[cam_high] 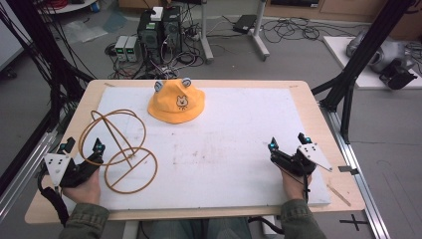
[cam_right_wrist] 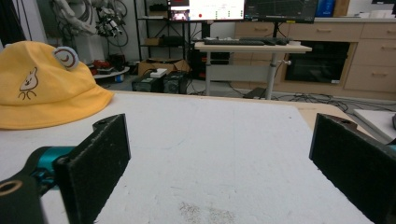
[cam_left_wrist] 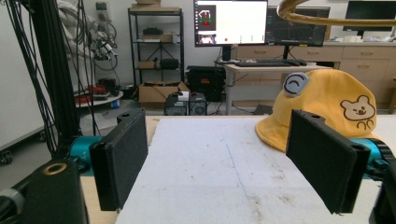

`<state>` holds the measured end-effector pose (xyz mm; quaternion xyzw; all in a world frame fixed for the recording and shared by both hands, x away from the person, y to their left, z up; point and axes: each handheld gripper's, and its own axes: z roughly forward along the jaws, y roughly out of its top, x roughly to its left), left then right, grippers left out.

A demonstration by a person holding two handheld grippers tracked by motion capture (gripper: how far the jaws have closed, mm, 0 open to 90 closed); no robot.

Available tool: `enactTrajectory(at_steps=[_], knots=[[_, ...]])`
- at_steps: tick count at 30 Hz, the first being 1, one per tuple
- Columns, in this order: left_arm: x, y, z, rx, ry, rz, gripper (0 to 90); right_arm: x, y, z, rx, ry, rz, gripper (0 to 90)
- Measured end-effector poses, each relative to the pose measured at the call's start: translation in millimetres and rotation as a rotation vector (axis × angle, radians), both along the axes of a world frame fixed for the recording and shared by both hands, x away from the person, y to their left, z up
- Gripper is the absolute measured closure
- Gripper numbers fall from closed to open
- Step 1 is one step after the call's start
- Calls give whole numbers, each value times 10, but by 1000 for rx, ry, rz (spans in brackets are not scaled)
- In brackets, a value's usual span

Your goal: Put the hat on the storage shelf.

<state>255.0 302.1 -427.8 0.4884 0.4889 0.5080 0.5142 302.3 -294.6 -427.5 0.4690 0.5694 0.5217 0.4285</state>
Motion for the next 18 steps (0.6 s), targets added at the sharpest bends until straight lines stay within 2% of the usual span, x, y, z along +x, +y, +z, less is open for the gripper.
enactTrajectory(at_steps=[9,11,15,18], knots=[[-1,-9,-2,3,-1,-7,212,0,-10,5,3,-6,2,42],[1,-8,-1,7,-1,-8,212,-1,-2,5,9,4,6,42],[-10,2,4,2,-3,-4,212,16,0,8,-4,-6,18,42],[-19,5,8,-1,-2,-7,212,33,2,48,13,2,31,42]])
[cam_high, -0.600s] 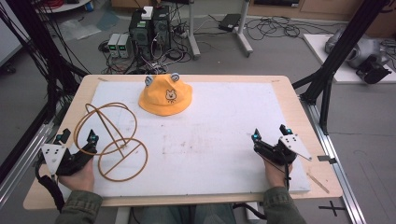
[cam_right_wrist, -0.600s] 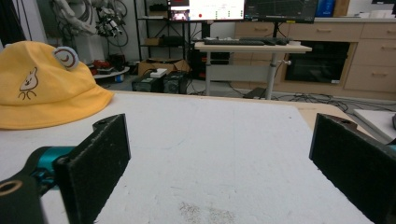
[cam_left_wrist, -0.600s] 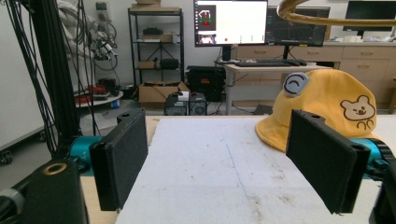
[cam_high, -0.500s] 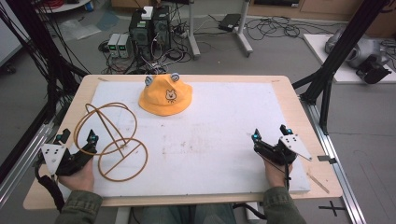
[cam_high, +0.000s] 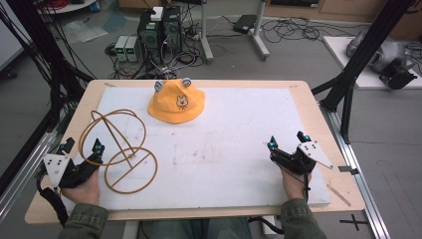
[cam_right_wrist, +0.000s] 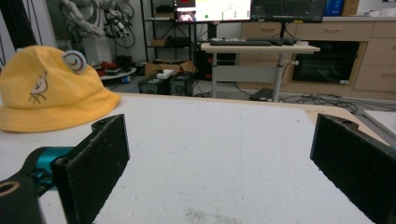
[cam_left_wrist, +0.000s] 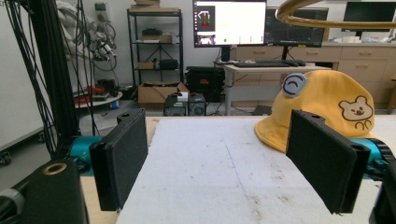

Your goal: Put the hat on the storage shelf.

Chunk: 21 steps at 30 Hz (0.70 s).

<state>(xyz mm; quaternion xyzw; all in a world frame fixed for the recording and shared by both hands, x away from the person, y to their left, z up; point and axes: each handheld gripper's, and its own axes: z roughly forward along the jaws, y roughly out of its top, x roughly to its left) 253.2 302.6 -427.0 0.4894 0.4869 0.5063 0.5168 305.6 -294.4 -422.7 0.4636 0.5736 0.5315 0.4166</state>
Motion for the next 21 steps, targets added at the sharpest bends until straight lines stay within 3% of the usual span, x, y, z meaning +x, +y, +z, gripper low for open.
enactTrajectory(at_steps=[2,9,13,14,21], knots=[[-7,-7,-4,2,3,-5,212,2,10,64,25,-15,9,42],[11,-21,-13,1,6,-16,212,112,95,213,43,-30,40,42],[6,-8,-11,-2,7,-7,212,272,228,373,65,-34,78,42],[3,-6,-12,-2,10,-4,212,367,314,471,73,-34,98,42],[16,-26,-25,-3,13,-6,212,697,674,745,54,-49,159,42]])
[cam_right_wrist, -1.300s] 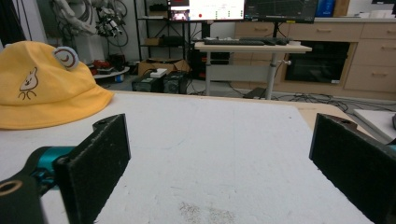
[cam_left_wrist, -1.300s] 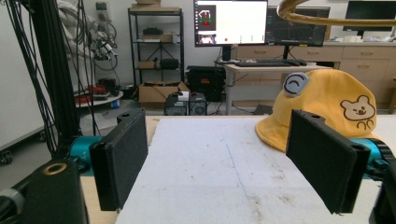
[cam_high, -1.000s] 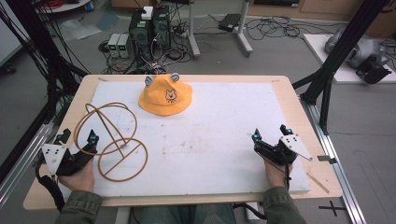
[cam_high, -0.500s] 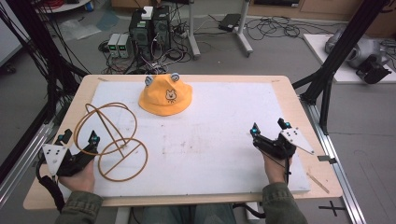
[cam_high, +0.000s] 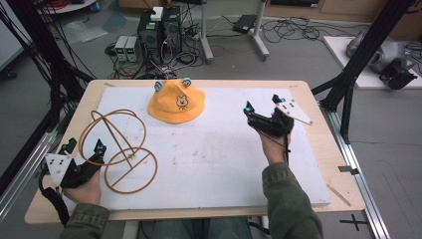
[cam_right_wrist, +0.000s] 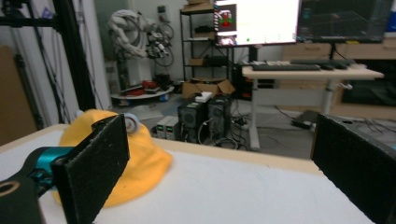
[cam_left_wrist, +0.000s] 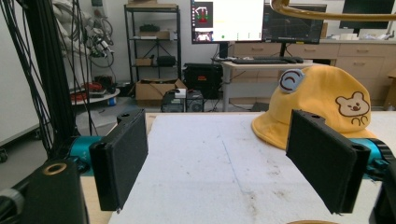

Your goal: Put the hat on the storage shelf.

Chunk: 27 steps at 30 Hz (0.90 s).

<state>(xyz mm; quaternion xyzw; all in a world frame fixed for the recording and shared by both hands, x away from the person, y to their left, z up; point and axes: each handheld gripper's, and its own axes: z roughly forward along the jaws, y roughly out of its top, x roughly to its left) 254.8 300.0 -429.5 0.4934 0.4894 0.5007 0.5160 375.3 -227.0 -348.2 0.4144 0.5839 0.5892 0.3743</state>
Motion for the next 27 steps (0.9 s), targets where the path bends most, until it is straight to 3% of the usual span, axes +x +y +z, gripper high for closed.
enactTrajectory(at_steps=[3,4,5,7,9,10,11,12,13,16,17,18,19,20,22,23,24,25,26,27], knots=[[3,-4,-9,-2,8,-3,212,210,315,105,-15,-6,46,42],[4,-6,-13,-4,8,-3,212,210,315,105,-15,-6,46,42],[4,-7,-19,-7,11,-2,212,315,483,137,-26,0,72,42],[6,-7,-24,-13,13,-4,212,350,549,146,-26,6,83,42],[5,5,-26,-13,15,-2,212,527,835,171,-49,13,120,42],[5,5,-26,-13,15,-2,212,527,835,171,-49,13,120,42],[3,13,-25,-18,13,-1,212,641,1004,176,-53,20,145,43],[2,22,-26,-20,13,2,212,641,1004,176,-53,20,145,43],[3,29,-27,-23,15,4,212,754,1175,171,-52,32,171,45],[8,49,-34,-27,17,7,212,861,1344,134,-58,37,188,44],[8,56,-37,-28,18,8,212,976,1508,57,-89,57,202,45],[8,59,-42,-34,19,7,212,976,1508,57,-89,57,202,45],[5,61,-47,-38,21,8,212,1074,1634,-76,-137,68,202,45],[4,62,-51,-41,19,7,212,1074,1634,-76,-137,68,202,45],[7,66,-50,-47,19,7,213,1166,1725,-226,-144,105,221,44],[9,72,-51,-50,16,9,213,1221,1813,-365,-170,123,229,45],[9,72,-51,-50,16,9,213,1221,1813,-365,-170,123,229,45],[11,80,-53,-54,17,9,213,1270,1888,-486,-196,141,230,45],[11,80,-53,-54,17,9,213,1270,1888,-486,-196,141,230,45],[10,84,-54,-55,17,10,213,1309,1938,-584,-202,149,227,46]])
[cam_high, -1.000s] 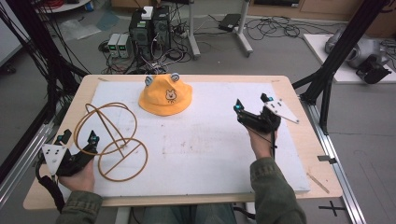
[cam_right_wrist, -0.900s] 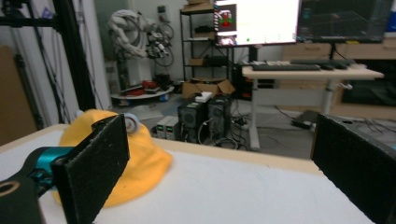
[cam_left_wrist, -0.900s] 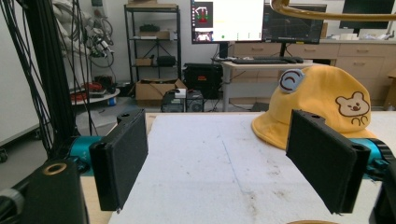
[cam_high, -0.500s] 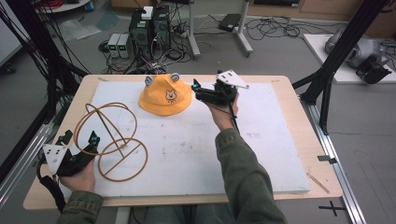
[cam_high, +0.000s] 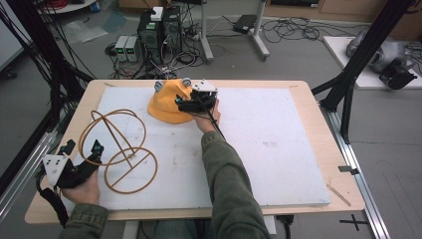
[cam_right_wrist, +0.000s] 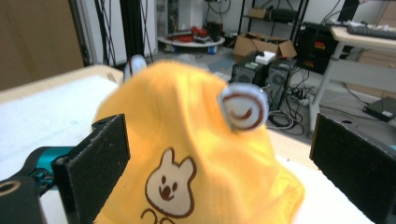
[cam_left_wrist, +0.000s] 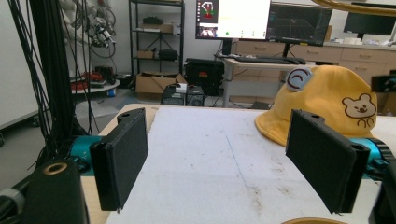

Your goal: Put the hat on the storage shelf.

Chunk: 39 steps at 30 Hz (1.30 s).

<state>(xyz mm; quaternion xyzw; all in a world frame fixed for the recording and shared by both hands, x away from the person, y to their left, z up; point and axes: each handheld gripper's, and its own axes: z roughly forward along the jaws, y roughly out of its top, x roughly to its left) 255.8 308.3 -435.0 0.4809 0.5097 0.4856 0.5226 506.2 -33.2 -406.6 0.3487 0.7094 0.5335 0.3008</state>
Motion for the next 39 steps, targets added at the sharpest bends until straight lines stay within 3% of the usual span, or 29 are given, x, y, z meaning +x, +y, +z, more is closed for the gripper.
enactTrajectory(at_steps=[9,10,11,13,17,19,20,21,22,23,24,26,30,39], knots=[[15,-3,-13,-4,6,-3,215,97,71,-217,11,22,-12,51],[18,-7,-16,-5,5,-4,215,124,127,-222,9,52,13,59],[18,-5,-18,-3,7,-4,215,124,127,-222,9,52,13,59],[17,-2,-21,-4,7,-5,215,123,280,-167,-21,26,31,199],[12,27,-25,-12,5,2,215,124,338,-175,-32,22,22,211],[5,47,-27,-11,7,7,215,148,322,-215,-43,46,12,261],[0,63,-29,-11,6,9,215,170,291,-228,-33,71,1,382],[0,63,-29,-11,6,9,216,170,291,-228,-33,71,1,382],[3,68,-32,-16,4,10,216,182,276,-225,-19,92,12,533],[3,68,-32,-16,4,10,216,182,276,-225,-19,92,12,533],[4,67,-34,-15,7,7,216,181,280,-221,-34,104,25,665],[6,64,-35,-10,9,5,216,177,280,-216,-42,113,21,778],[6,53,-31,-10,5,3,217,162,301,-217,-67,91,17,873],[8,64,-30,-7,3,6,217,143,309,-198,-63,92,12,877]])
